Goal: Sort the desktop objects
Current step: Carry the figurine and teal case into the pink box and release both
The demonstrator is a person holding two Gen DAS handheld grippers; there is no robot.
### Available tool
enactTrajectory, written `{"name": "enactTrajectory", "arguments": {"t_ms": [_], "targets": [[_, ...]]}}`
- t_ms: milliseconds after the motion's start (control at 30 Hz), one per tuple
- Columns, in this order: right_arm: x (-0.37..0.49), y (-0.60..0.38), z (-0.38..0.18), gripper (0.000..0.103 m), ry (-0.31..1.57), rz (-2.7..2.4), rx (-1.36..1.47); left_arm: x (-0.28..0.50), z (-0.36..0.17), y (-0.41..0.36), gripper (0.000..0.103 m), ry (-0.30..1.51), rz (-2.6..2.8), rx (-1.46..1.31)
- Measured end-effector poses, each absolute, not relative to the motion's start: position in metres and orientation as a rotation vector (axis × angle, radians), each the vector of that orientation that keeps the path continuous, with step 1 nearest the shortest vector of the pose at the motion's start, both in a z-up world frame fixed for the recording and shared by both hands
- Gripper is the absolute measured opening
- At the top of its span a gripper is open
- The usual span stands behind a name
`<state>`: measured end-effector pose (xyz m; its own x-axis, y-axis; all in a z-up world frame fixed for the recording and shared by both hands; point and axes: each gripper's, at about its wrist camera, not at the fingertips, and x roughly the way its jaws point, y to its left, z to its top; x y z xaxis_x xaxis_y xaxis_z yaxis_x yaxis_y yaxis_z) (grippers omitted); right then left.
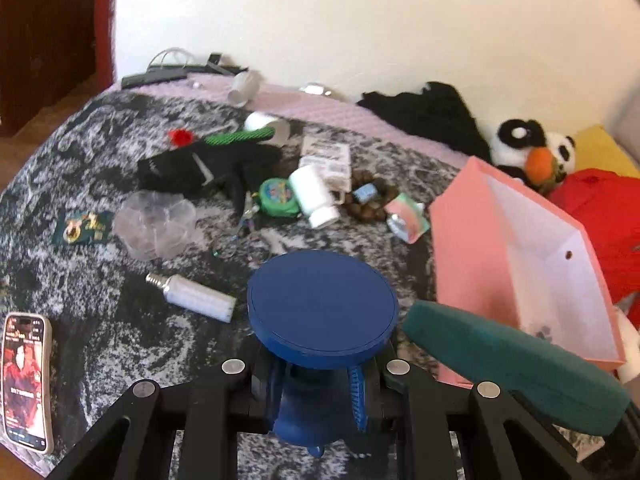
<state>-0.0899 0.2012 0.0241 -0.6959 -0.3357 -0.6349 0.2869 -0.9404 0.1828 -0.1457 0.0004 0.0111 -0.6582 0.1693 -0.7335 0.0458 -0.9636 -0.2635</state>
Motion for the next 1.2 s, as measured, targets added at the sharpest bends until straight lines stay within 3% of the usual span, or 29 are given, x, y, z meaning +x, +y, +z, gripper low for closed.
{"name": "enactTrajectory", "arguments": {"t_ms": [333,633,800,1067,1100,1133,1167,1200], "targets": [[-0.050,0.253,0.089,0.070,-0.131,-2.738,0.816,-0.137,0.067,0.061,0.021,-0.256,2.741,-1.119],[-0.040,0.335,0.122,0.070,-0.164,-2.927,0.749,-0.162,0.088,0.165,0.021,-0.103,2.638,-1.032],[-0.064,0.390,0.111,0.070,-0.217,-3.021,0.798,-0.185,0.088,0.224,0.021,-0.022,2.578,-1.014],[-0.133,0.457,0.061,0.070,-0.324,-3.071,0.969,-0.255,0.044,0.283,0.022,0.040,2.485,-1.108],[-0.141,0.462,0.057,0.070,-0.329,-3.082,0.974,-0.264,0.039,0.288,0.030,0.036,2.456,-1.127],[-0.148,0.465,0.053,0.071,-0.323,-3.099,0.978,-0.272,0.035,0.292,0.050,0.030,2.431,-1.144],[-0.154,0.467,0.051,0.072,-0.313,-3.121,0.974,-0.276,0.035,0.292,0.062,0.010,2.427,-1.157],[-0.156,0.466,0.053,0.079,-0.291,-3.160,0.941,-0.280,0.037,0.290,0.076,-0.007,2.430,-1.161]]}}
